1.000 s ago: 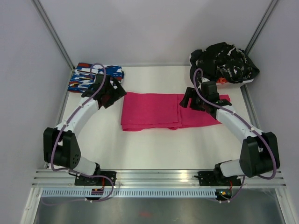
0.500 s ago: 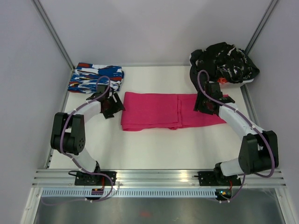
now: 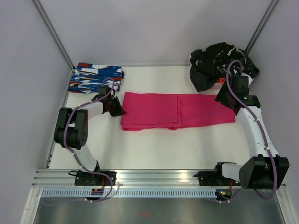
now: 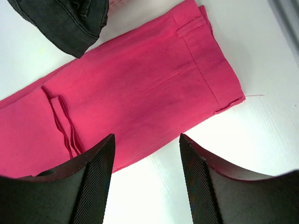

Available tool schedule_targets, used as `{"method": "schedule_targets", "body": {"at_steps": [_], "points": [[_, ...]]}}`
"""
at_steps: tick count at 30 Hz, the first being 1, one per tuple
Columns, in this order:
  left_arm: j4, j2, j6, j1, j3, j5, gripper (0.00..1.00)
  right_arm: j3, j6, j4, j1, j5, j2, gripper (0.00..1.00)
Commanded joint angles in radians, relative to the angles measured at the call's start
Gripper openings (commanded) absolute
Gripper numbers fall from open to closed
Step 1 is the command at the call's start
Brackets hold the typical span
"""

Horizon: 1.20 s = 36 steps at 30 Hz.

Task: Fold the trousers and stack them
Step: Fold the trousers

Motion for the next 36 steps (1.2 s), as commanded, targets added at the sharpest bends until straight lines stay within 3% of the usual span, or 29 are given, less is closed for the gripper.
{"method": "schedule_targets", "body": {"at_steps": [1,7,12,16,20,25,32,36], "points": [[-0.011,-0.058,0.036,0.02,0.013,-0.04,0.02,0.001,-0.01,-0.043,-0.003,0.014,-0.041,0.64],[-0.152,-0.262,0.177,0.186,0.095,-0.032,0.02,-0.106,-0.005,0.037,-0.003,-0.135,-0.047,0.64],[-0.295,-0.368,0.307,0.201,0.238,-0.092,0.02,-0.158,0.007,0.097,0.0,-0.184,-0.047,0.64],[-0.444,-0.373,0.315,0.192,0.417,-0.032,0.02,-0.183,0.013,0.13,0.0,-0.201,-0.05,0.66],[-0.433,-0.404,0.242,0.07,0.465,-0.056,0.02,-0.206,0.027,0.164,0.0,-0.201,-0.036,0.69],[-0.386,-0.349,0.04,-0.203,0.491,-0.196,0.02,-0.243,0.07,0.241,-0.003,-0.178,0.019,0.71],[-0.432,-0.102,-0.104,-0.542,0.704,-0.452,0.02,-0.201,0.067,0.233,-0.011,-0.12,0.028,0.73],[-0.407,-0.001,-0.171,-0.624,0.776,-0.515,0.02,-0.177,0.044,0.203,-0.037,-0.066,0.024,0.8]]}}
